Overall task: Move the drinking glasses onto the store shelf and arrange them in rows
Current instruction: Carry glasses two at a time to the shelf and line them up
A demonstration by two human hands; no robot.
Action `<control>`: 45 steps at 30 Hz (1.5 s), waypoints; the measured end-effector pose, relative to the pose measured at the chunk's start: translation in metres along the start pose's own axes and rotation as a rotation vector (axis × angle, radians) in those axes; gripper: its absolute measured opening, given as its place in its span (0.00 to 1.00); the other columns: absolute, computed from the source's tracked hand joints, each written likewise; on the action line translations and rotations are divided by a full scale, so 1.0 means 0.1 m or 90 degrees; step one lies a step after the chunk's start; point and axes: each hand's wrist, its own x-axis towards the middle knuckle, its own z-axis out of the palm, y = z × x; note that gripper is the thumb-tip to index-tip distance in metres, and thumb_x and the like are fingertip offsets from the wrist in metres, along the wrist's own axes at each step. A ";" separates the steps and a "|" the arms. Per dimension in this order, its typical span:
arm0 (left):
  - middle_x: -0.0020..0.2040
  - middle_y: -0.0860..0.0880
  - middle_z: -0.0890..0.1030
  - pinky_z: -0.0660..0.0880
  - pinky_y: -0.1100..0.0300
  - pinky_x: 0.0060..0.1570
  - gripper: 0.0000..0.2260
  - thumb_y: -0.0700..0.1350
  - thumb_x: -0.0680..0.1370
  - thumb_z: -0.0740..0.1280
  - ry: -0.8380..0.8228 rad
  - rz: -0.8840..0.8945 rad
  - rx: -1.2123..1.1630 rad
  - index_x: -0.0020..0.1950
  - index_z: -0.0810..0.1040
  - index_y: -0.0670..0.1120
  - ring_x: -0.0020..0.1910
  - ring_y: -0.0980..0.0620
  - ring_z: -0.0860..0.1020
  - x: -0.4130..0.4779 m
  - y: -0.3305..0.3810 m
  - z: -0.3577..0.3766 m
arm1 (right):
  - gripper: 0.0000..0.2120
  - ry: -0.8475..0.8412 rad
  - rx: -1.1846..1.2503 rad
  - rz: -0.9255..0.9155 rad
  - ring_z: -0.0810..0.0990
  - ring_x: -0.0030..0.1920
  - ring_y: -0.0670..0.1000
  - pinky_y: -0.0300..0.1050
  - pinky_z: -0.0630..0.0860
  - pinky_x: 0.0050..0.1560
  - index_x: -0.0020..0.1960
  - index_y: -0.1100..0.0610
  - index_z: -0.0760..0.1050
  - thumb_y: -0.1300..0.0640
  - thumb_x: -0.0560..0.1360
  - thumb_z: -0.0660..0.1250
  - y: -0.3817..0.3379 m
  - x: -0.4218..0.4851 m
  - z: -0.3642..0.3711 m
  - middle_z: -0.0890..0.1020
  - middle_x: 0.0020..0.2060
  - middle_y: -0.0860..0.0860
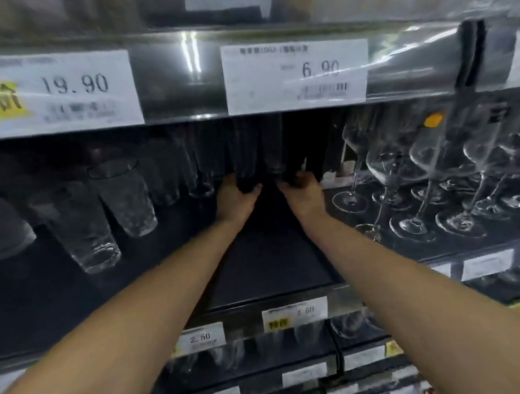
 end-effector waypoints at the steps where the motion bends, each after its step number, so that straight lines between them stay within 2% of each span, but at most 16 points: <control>1: 0.65 0.48 0.77 0.74 0.59 0.61 0.26 0.52 0.77 0.71 0.014 0.003 -0.004 0.72 0.71 0.44 0.62 0.49 0.77 0.10 -0.04 0.04 | 0.21 0.000 0.006 -0.013 0.81 0.54 0.52 0.42 0.76 0.52 0.64 0.59 0.74 0.52 0.75 0.71 0.00 0.09 0.06 0.83 0.55 0.52; 6: 0.64 0.45 0.79 0.77 0.55 0.61 0.27 0.53 0.74 0.72 0.087 -0.019 -0.047 0.70 0.72 0.43 0.60 0.47 0.79 0.53 -0.06 0.20 | 0.31 0.007 0.014 -0.033 0.77 0.62 0.54 0.36 0.70 0.56 0.73 0.59 0.64 0.51 0.75 0.71 -0.04 0.44 0.24 0.78 0.64 0.54; 8: 0.63 0.45 0.80 0.77 0.54 0.61 0.29 0.55 0.72 0.73 0.116 -0.020 -0.054 0.69 0.74 0.43 0.59 0.47 0.80 0.66 -0.08 0.26 | 0.33 0.025 0.024 -0.043 0.76 0.65 0.56 0.43 0.72 0.64 0.74 0.58 0.63 0.50 0.74 0.72 -0.04 0.57 0.31 0.76 0.66 0.55; 10: 0.65 0.44 0.79 0.76 0.55 0.62 0.31 0.53 0.72 0.74 0.128 -0.032 -0.049 0.70 0.72 0.42 0.61 0.47 0.79 0.75 -0.09 0.30 | 0.34 0.050 0.031 -0.048 0.76 0.65 0.57 0.50 0.73 0.66 0.73 0.57 0.63 0.50 0.72 0.72 -0.05 0.67 0.36 0.77 0.65 0.56; 14: 0.68 0.41 0.76 0.75 0.57 0.63 0.33 0.50 0.73 0.74 0.146 -0.045 -0.051 0.73 0.68 0.39 0.64 0.45 0.77 0.88 -0.07 0.34 | 0.34 0.067 0.039 -0.056 0.76 0.65 0.56 0.46 0.72 0.67 0.73 0.58 0.65 0.52 0.72 0.73 -0.09 0.82 0.44 0.77 0.65 0.56; 18: 0.62 0.41 0.80 0.78 0.56 0.58 0.26 0.48 0.73 0.74 0.154 -0.059 -0.068 0.67 0.72 0.39 0.58 0.45 0.80 0.94 -0.03 0.37 | 0.33 0.061 0.044 -0.051 0.77 0.64 0.54 0.39 0.71 0.64 0.73 0.59 0.66 0.52 0.72 0.74 -0.09 0.97 0.51 0.79 0.64 0.55; 22: 0.58 0.40 0.81 0.79 0.57 0.53 0.24 0.50 0.73 0.75 0.155 -0.069 -0.062 0.63 0.74 0.39 0.55 0.44 0.81 0.98 -0.01 0.38 | 0.31 0.076 0.040 -0.050 0.77 0.63 0.53 0.30 0.66 0.54 0.72 0.59 0.67 0.53 0.73 0.74 -0.07 1.07 0.55 0.80 0.62 0.54; 23: 0.58 0.40 0.81 0.79 0.56 0.53 0.24 0.50 0.73 0.75 0.158 -0.068 -0.061 0.62 0.74 0.39 0.55 0.44 0.81 0.99 -0.01 0.38 | 0.32 0.076 0.049 -0.051 0.78 0.63 0.53 0.30 0.67 0.55 0.72 0.59 0.67 0.53 0.72 0.74 -0.07 1.07 0.55 0.80 0.62 0.54; 26: 0.59 0.39 0.80 0.79 0.52 0.56 0.26 0.51 0.72 0.75 0.156 -0.065 -0.053 0.63 0.73 0.39 0.57 0.43 0.81 0.98 -0.01 0.39 | 0.33 0.071 0.078 -0.046 0.77 0.62 0.53 0.39 0.73 0.62 0.72 0.59 0.66 0.54 0.72 0.76 -0.07 1.03 0.54 0.78 0.64 0.55; 32: 0.63 0.41 0.79 0.78 0.54 0.59 0.29 0.51 0.73 0.75 0.137 -0.056 -0.051 0.69 0.71 0.40 0.60 0.45 0.79 0.79 0.00 0.32 | 0.30 0.068 0.036 -0.071 0.77 0.62 0.53 0.32 0.70 0.52 0.70 0.59 0.69 0.54 0.72 0.75 -0.07 0.84 0.43 0.79 0.61 0.55; 36: 0.63 0.43 0.80 0.76 0.57 0.60 0.27 0.51 0.73 0.75 0.123 -0.050 -0.049 0.68 0.72 0.41 0.60 0.46 0.79 0.51 0.02 0.24 | 0.31 0.083 0.052 -0.063 0.77 0.62 0.54 0.37 0.72 0.58 0.68 0.59 0.71 0.54 0.69 0.77 -0.09 0.61 0.35 0.78 0.61 0.56; 39: 0.64 0.46 0.78 0.72 0.65 0.54 0.26 0.49 0.76 0.73 0.090 -0.055 -0.089 0.70 0.69 0.43 0.57 0.54 0.76 0.20 0.08 0.16 | 0.32 0.046 0.079 -0.033 0.77 0.60 0.52 0.31 0.70 0.51 0.69 0.58 0.65 0.56 0.70 0.76 -0.09 0.37 0.25 0.76 0.63 0.55; 42: 0.64 0.48 0.78 0.71 0.67 0.54 0.27 0.48 0.75 0.74 0.057 -0.055 -0.094 0.70 0.69 0.44 0.57 0.55 0.75 -0.15 0.11 0.04 | 0.31 0.008 0.100 -0.008 0.75 0.54 0.48 0.34 0.71 0.50 0.67 0.59 0.61 0.58 0.72 0.75 -0.10 0.08 0.09 0.75 0.61 0.53; 45: 0.57 0.53 0.78 0.71 0.68 0.54 0.27 0.48 0.72 0.77 0.017 -0.087 -0.087 0.68 0.71 0.45 0.55 0.55 0.76 -0.46 0.21 -0.15 | 0.33 -0.039 0.093 -0.006 0.74 0.53 0.47 0.34 0.71 0.48 0.68 0.58 0.59 0.58 0.71 0.75 -0.15 -0.21 -0.09 0.74 0.58 0.51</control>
